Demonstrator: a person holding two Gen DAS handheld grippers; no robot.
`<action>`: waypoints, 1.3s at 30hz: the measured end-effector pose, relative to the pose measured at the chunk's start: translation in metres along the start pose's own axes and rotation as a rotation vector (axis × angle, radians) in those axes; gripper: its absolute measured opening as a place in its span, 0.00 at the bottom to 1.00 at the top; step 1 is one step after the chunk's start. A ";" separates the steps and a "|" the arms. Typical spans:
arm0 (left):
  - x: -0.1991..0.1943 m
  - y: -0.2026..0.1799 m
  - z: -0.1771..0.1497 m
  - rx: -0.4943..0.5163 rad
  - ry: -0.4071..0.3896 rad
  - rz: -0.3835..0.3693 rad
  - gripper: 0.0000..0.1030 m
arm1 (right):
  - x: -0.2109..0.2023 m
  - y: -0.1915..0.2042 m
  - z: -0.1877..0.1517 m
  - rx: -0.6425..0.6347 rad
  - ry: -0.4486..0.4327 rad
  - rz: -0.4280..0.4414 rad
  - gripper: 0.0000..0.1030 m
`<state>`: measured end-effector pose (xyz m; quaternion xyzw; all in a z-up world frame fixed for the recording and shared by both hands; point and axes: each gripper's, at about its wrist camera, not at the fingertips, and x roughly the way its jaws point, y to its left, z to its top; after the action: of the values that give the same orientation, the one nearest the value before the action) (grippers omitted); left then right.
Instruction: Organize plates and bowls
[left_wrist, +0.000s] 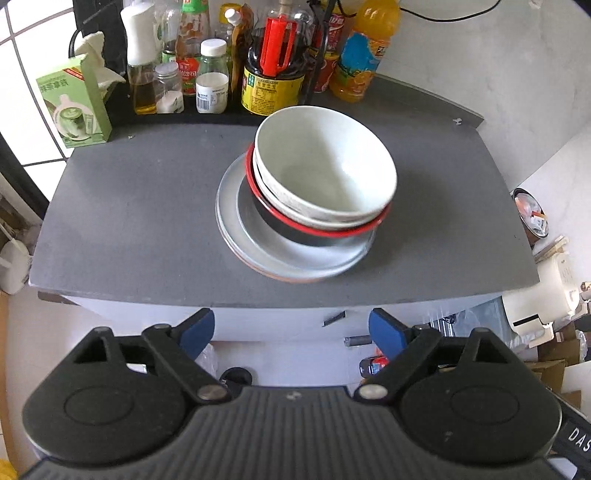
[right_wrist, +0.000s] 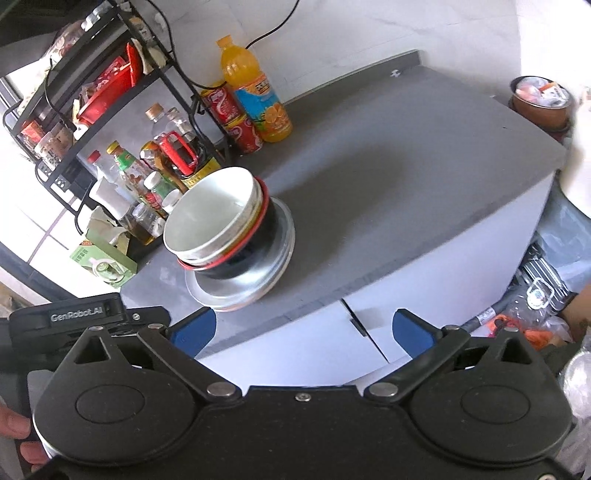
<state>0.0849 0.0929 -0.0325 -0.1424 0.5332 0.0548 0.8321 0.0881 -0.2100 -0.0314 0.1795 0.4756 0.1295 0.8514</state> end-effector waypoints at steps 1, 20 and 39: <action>-0.004 -0.002 -0.005 0.006 -0.009 0.002 0.87 | -0.004 -0.003 -0.004 0.007 0.000 0.000 1.00; -0.050 -0.024 -0.055 0.133 -0.126 0.010 1.00 | -0.065 -0.012 -0.020 -0.087 -0.089 -0.064 1.00; -0.097 -0.024 -0.078 0.239 -0.228 0.034 1.00 | -0.097 0.006 -0.027 -0.159 -0.136 -0.055 1.00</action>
<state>-0.0186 0.0530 0.0284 -0.0263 0.4406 0.0209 0.8971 0.0144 -0.2373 0.0321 0.1067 0.4096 0.1306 0.8965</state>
